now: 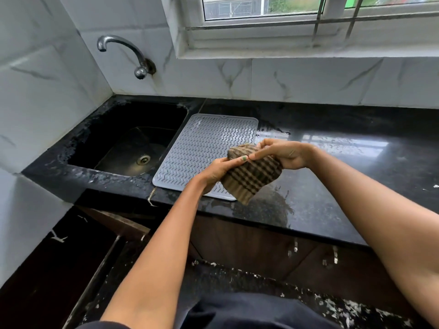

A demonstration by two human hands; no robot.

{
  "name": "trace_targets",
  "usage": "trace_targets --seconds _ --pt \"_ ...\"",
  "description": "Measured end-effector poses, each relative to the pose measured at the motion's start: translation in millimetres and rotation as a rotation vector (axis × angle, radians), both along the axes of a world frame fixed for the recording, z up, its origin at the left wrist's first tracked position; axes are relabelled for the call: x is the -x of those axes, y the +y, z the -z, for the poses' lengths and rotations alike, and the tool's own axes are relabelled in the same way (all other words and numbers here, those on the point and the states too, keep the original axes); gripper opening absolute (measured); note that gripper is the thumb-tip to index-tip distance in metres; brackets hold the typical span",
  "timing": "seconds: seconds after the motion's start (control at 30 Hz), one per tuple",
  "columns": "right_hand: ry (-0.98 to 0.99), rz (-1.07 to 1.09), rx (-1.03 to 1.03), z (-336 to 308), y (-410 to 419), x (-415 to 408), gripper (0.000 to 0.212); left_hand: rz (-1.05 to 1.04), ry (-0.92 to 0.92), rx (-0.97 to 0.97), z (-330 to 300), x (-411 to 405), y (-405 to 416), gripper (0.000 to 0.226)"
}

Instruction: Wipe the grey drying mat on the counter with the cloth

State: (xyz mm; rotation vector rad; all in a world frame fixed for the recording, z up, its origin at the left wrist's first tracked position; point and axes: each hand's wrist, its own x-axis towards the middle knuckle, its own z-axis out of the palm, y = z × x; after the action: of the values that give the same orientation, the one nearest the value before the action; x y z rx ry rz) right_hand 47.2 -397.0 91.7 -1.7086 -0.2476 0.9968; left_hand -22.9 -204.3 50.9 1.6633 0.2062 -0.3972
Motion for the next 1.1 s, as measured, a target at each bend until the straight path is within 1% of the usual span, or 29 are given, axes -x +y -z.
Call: trace_targets --seconds 0.1,0.27,0.37,0.43,0.5,0.57,0.67,0.73,0.77,0.83,0.9,1.0,1.1 --pt "-0.045 0.173 -0.045 1.8 0.4 -6.7 0.019 -0.028 -0.001 -0.007 -6.8 -1.9 13.2 0.029" --pt "-0.162 0.36 0.009 10.1 10.0 -11.7 0.016 -0.068 -0.026 -0.035 -12.8 -2.7 20.1 0.023" --pt "-0.366 0.417 0.077 17.4 22.2 -11.8 0.014 -0.202 -0.089 -0.039 -11.1 -5.3 18.3 0.02" --pt "-0.436 0.423 0.072 21.1 25.2 -13.0 0.019 -0.252 -0.112 -0.024 -11.4 -7.7 19.3 0.018" --pt "-0.4 0.375 0.017 21.3 25.2 -13.0 0.015 -0.241 -0.112 -0.029 -13.0 -9.8 21.6 0.017" --pt "-0.323 0.296 -0.053 20.9 26.6 -11.8 0.004 -0.214 -0.1 -0.038 -15.2 -11.1 22.1 0.017" --pt "-0.165 0.207 -0.196 18.6 34.3 -4.8 0.031 -0.163 -0.076 0.008 -17.7 -13.7 14.7 0.021" --pt "-0.055 0.119 -0.283 19.4 41.6 1.3 0.044 -0.14 -0.077 0.048 -19.8 -15.9 7.4 0.021" --pt "-0.007 0.086 -0.313 21.6 44.8 3.6 0.046 -0.137 -0.084 0.048 -20.0 -17.9 4.4 0.02" --pt "0.076 0.051 -0.362 27.2 49.6 7.6 0.041 -0.137 -0.079 0.011 -20.9 -21.5 1.1 0.021" --pt "0.128 0.052 -0.349 33.7 52.1 9.0 0.038 -0.116 -0.056 -0.084 -21.3 -24.1 3.9 0.028" --pt "0.137 0.031 -0.208 39.9 53.9 6.9 0.044 -0.072 -0.008 -0.205 -21.6 -27.1 12.8 0.045" --pt "0.131 0.029 -0.103 43.2 60.3 2.6 0.045 -0.145 0.008 -0.285 -14.8 -33.1 16.9 0.05"
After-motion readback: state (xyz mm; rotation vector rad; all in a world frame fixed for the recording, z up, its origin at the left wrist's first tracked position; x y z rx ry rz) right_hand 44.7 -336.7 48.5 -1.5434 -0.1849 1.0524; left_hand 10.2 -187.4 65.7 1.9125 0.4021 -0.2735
